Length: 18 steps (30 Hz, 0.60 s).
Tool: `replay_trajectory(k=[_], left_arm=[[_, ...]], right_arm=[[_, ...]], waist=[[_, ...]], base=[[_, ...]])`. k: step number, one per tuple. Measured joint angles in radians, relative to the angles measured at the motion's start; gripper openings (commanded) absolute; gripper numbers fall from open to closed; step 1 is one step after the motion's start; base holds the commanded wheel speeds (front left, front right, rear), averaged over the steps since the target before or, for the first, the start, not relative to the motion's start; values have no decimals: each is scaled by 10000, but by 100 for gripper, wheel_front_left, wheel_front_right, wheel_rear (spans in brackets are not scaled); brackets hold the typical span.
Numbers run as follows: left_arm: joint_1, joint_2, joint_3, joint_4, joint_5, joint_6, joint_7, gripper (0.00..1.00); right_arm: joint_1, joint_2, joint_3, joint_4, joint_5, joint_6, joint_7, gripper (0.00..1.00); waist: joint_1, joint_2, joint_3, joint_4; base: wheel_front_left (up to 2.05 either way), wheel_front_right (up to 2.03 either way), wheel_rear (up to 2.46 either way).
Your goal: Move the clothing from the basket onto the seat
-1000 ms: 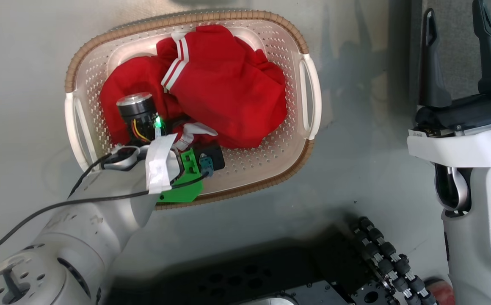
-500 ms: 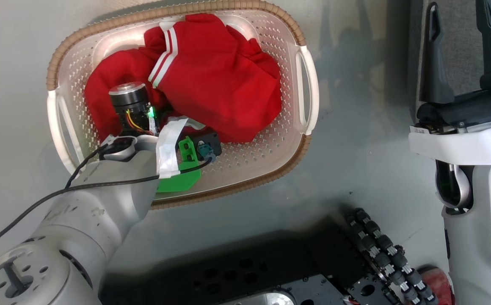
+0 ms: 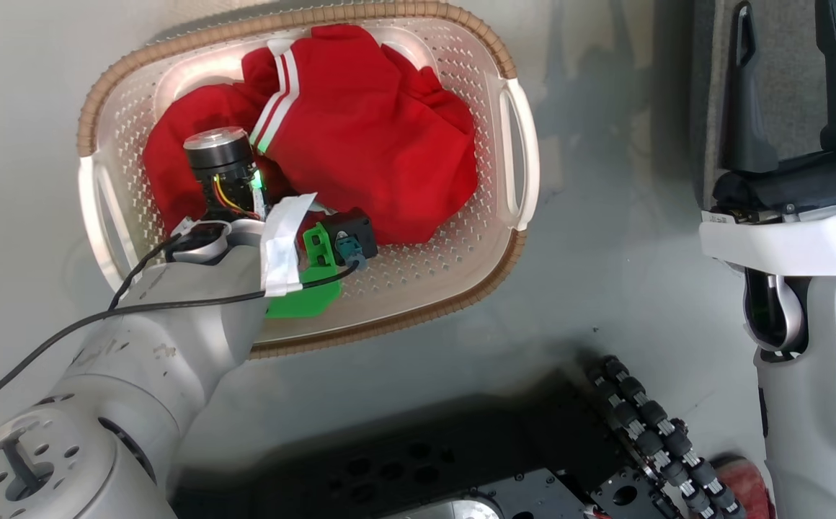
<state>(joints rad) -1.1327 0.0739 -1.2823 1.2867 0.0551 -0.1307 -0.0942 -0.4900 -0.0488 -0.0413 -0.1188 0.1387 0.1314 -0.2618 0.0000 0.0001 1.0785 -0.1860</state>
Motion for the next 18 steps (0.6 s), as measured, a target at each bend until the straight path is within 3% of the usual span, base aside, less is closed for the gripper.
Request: replay_trajectory(k=[13,18], left_arm=[[566,-161,309,-295,-1814,6,-1289,0],[1209,-180,662,-616,-2343,278,-1553,0]], right_arm=[[186,8,92,389,-67,0,-2,100],[513,4,46,585,-84,0,-2,100]], waist=[[0,0,-1518,255],[0,0,-2402,372]], base=[[0,0,0],[0,0,0]])
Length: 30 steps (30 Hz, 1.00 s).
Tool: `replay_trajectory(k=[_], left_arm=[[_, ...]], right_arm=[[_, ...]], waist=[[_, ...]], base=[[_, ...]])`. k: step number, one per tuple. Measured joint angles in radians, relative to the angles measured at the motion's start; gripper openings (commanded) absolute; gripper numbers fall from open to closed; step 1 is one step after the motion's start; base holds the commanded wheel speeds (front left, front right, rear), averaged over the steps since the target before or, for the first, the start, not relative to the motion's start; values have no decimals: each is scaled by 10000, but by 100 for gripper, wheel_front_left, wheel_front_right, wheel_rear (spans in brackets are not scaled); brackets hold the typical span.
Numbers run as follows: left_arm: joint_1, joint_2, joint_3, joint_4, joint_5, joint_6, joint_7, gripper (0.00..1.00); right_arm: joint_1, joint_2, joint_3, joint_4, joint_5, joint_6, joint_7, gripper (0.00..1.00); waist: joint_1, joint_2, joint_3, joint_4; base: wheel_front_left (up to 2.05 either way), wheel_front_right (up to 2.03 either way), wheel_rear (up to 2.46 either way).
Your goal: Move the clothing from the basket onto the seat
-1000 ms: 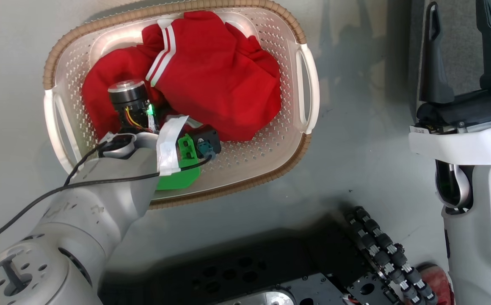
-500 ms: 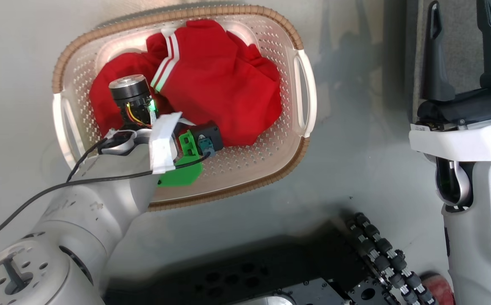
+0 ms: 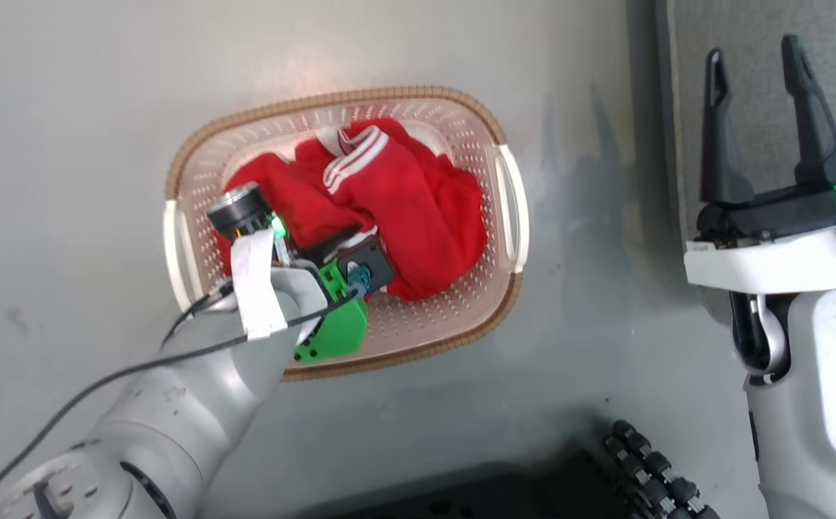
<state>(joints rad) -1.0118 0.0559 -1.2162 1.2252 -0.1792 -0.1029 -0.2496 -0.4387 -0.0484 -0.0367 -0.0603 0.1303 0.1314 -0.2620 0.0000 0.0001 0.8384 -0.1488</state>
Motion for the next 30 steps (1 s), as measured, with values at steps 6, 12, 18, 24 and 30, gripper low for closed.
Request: replay_trajectory(k=[6,12,18,24,30], left_arm=[[915,-8,483,-840,-612,433,-115,0],[2029,174,1118,-2439,-1068,1028,-127,0],[3229,646,1983,-4082,-1415,1503,-128,0],[4406,978,2895,-5555,-1632,1921,-127,0],[5292,1250,3647,-6752,-1613,2278,-128,0]], right_arm=[[559,0,117,282,-92,0,0,100],[1223,2,286,596,-163,0,2,100],[1942,4,435,917,-249,0,0,100],[2805,4,654,1187,-339,0,0,100],[3505,2,1035,1354,-347,0,0,100]], waist=[[0,0,-1171,164],[0,0,-2435,356],[0,0,-3746,545],[-1,0,-5128,706],[-1,0,-6428,807]], base=[[0,0,0],[0,0,0],[0,0,0],[0,0,0],[0,0,0]])
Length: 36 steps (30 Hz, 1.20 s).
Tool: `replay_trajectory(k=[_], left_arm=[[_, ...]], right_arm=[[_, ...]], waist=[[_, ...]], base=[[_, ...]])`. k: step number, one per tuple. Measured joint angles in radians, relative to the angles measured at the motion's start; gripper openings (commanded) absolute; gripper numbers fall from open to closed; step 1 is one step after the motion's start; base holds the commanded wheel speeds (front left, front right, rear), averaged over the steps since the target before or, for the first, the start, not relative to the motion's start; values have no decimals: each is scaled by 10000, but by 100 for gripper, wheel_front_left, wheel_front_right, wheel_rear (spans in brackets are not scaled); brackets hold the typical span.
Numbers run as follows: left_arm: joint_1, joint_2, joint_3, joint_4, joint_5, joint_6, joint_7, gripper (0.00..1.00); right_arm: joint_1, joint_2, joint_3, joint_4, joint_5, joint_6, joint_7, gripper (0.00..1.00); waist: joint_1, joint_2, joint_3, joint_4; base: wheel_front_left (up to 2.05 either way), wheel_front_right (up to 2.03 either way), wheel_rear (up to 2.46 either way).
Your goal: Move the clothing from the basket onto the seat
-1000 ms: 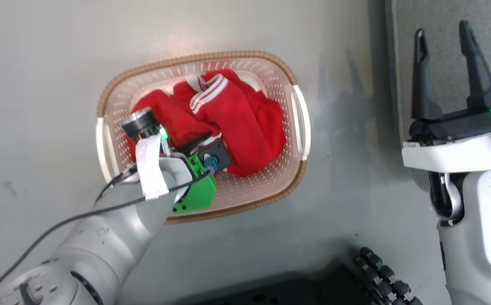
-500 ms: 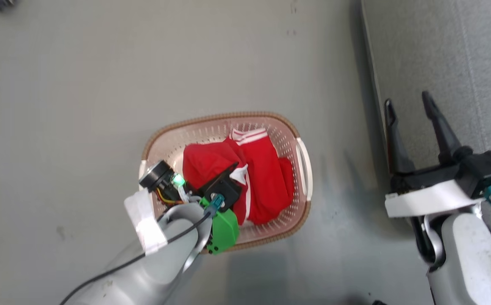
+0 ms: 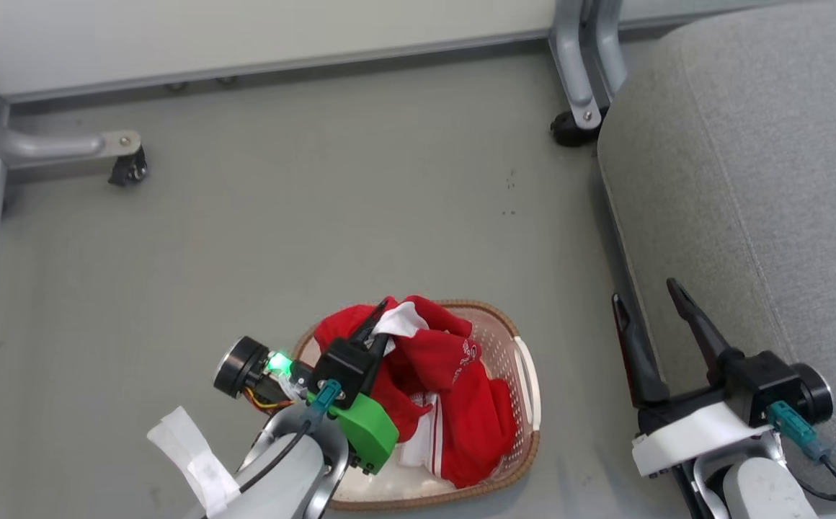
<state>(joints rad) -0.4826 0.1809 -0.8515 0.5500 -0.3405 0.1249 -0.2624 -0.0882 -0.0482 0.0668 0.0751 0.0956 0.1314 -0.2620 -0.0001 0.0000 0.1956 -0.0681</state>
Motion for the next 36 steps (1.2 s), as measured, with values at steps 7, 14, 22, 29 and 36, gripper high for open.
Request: replay_trajectory(k=[7,14,22,29,36], left_arm=[[557,245,625,-1078,184,265,0,0],[708,518,1070,-2033,293,403,0,0],[696,554,1039,-2558,299,370,79,0],[352,291,696,-2894,288,58,293,0],[31,-6,270,-2951,286,-368,493,0]], right_arm=[[707,0,368,119,17,0,0,100],[1079,2,895,224,33,0,0,100],[1204,0,1292,245,21,0,0,100],[840,0,1873,-12,31,0,0,100],[280,4,2510,-82,94,0,0,100]], waist=[[0,0,-1288,67],[1,0,-2143,69],[0,0,-2349,22],[0,0,-2147,87],[1,0,-1927,160]], base=[[0,0,0],[0,0,0],[0,0,0],[0,0,0],[0,0,0]])
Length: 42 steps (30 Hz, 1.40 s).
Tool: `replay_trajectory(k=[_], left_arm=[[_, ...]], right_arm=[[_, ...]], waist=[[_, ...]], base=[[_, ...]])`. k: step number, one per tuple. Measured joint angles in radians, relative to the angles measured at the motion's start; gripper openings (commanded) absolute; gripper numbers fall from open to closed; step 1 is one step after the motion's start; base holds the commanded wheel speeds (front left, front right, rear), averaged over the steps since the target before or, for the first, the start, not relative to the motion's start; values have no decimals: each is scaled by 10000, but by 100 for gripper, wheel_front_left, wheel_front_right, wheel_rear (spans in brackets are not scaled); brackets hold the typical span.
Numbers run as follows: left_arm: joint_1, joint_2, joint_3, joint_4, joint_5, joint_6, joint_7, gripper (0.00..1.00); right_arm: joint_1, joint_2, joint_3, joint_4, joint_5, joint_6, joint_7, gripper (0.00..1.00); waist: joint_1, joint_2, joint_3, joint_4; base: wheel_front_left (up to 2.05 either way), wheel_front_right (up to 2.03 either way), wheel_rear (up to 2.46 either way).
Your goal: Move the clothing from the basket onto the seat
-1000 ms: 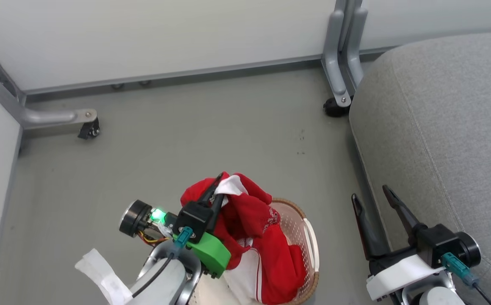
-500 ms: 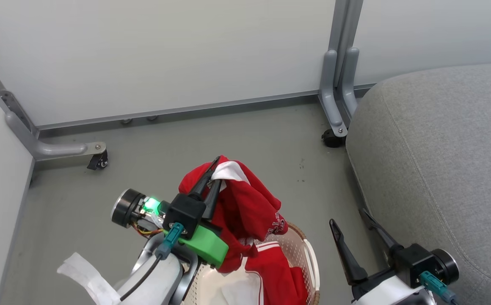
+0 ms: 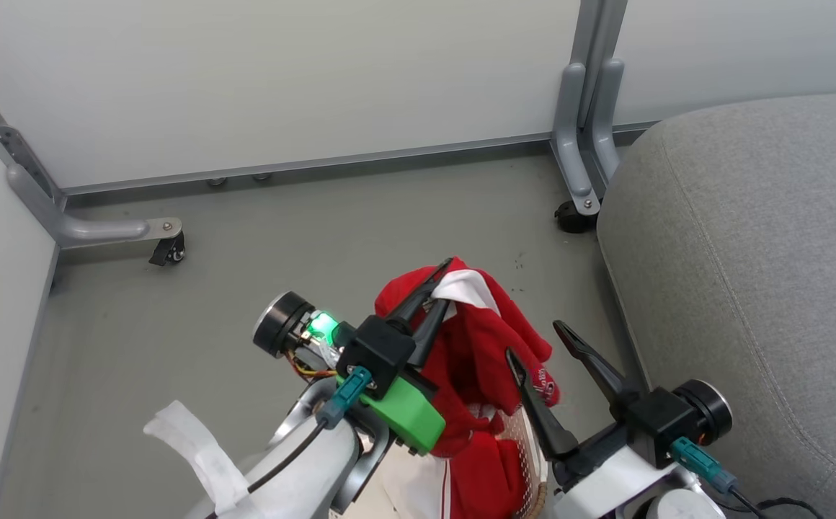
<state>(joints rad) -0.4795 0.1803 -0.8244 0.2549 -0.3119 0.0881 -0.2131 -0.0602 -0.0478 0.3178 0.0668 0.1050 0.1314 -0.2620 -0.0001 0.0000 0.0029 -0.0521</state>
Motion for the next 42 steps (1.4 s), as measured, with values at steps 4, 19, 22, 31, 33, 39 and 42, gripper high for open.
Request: replay_trajectory(k=[4,19,22,31,33,39,42], left_arm=[[-151,-121,-261,-25,-29,-253,109,0],[-292,-232,-650,-903,-418,-688,642,0],[-276,-182,-612,-941,-583,-715,692,0],[-52,-36,-648,-794,-918,-846,813,0],[-15,-19,-690,-750,-936,-878,811,0],[-13,-21,-748,-640,-1083,-926,836,47],[18,-23,-790,-642,-1216,-1076,815,100]], right_arm=[[-213,-4,224,253,-82,0,0,100],[-430,-2,288,1187,-140,0,0,0],[-424,-52,374,1290,-31,0,0,0],[-377,-130,328,1290,192,0,0,0],[-376,-138,320,1281,203,0,0,0],[-315,-144,230,1273,236,0,0,0],[-293,-142,207,1267,238,0,0,0]], waist=[[0,0,97,47],[0,0,259,102],[0,0,248,106],[0,0,185,90],[0,0,174,90],[0,0,135,121],[1,0,117,126]], base=[[0,0,0],[0,0,0],[0,0,0],[0,0,0],[0,0,0],[0,0,0],[0,0,0]])
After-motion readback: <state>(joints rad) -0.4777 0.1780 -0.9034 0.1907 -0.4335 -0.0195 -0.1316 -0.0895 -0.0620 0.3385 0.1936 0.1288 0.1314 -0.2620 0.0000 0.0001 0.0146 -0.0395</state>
